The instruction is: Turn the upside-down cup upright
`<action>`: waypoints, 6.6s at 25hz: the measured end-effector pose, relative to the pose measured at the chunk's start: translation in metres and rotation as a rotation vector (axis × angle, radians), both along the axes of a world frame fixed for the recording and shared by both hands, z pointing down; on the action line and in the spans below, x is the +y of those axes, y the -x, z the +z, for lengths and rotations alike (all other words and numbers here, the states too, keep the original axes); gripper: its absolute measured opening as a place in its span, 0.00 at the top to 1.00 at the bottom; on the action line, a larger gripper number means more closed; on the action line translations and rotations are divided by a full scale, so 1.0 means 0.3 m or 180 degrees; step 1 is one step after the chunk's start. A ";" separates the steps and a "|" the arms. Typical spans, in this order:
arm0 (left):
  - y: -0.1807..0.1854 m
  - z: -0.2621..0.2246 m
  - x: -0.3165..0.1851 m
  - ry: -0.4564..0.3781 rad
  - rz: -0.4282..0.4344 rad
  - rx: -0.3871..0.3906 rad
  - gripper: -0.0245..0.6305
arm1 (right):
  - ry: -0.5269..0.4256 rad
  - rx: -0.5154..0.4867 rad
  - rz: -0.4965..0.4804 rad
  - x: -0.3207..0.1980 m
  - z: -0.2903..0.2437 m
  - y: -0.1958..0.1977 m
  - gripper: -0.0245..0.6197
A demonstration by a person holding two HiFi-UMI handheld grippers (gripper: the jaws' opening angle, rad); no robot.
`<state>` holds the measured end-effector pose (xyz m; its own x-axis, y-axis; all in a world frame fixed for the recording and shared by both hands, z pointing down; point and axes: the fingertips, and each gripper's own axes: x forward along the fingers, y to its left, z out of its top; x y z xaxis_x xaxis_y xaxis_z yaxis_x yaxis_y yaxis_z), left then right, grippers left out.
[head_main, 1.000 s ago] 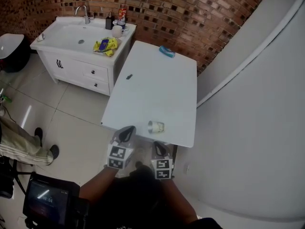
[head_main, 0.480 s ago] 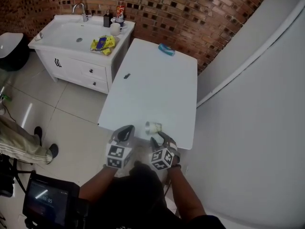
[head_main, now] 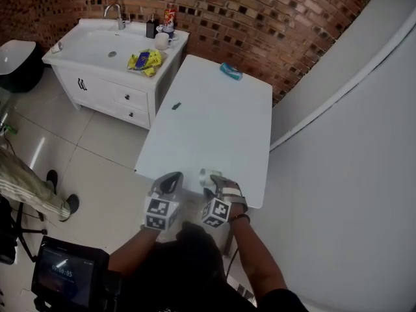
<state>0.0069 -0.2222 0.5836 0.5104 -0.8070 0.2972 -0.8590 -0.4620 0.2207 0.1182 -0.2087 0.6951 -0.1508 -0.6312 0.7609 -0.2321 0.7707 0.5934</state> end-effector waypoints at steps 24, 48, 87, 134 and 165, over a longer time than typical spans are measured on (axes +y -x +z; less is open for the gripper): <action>0.028 0.012 -0.004 0.0023 0.0013 -0.0017 0.96 | 0.0152 0.0686 -0.0510 -0.048 0.103 0.029 0.50; 0.009 0.017 -0.032 0.0000 0.0029 -0.0050 0.96 | -0.0425 -0.0501 0.0286 -0.132 -0.064 0.016 0.51; 0.016 0.068 -0.025 0.0041 0.0053 -0.0202 0.96 | -0.0314 -0.2947 0.2230 -0.203 -0.023 -0.101 0.50; 0.014 -0.013 0.148 -0.0138 0.0279 -0.0085 0.96 | -0.0551 -0.3118 0.2480 0.239 -0.183 -0.100 0.94; -0.077 -0.103 0.332 -0.0311 0.0441 -0.0032 0.96 | -0.0747 -0.3563 0.2402 0.360 -0.377 -0.065 0.94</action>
